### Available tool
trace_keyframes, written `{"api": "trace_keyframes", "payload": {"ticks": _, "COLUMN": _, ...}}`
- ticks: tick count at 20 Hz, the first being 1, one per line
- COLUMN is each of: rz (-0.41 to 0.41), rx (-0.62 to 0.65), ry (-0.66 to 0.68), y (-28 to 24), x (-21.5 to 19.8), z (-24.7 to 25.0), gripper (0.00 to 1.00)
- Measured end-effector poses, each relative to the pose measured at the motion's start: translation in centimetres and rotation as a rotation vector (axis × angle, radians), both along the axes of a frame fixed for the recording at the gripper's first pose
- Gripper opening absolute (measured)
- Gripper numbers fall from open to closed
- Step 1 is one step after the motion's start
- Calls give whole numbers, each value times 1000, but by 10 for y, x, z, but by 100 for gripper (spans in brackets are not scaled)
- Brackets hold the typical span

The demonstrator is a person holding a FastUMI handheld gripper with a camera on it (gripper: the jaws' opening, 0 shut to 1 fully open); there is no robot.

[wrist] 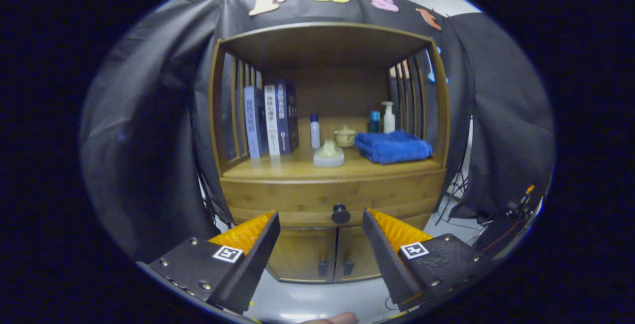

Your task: Pull open the drawer, take out the items inside it, and place them on the countertop above the cabinet.

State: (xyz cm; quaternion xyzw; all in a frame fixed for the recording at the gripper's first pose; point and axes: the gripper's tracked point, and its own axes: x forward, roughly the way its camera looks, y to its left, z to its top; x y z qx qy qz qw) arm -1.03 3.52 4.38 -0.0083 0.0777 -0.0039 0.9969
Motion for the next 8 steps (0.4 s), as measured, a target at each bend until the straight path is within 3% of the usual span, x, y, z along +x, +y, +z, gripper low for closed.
{"api": "trace_keyframes", "payload": {"ticks": 8, "rz": -24, "rx": 36, "ry": -164, "y": -11, "x": -57, "z": 97, "gripper": 99}}
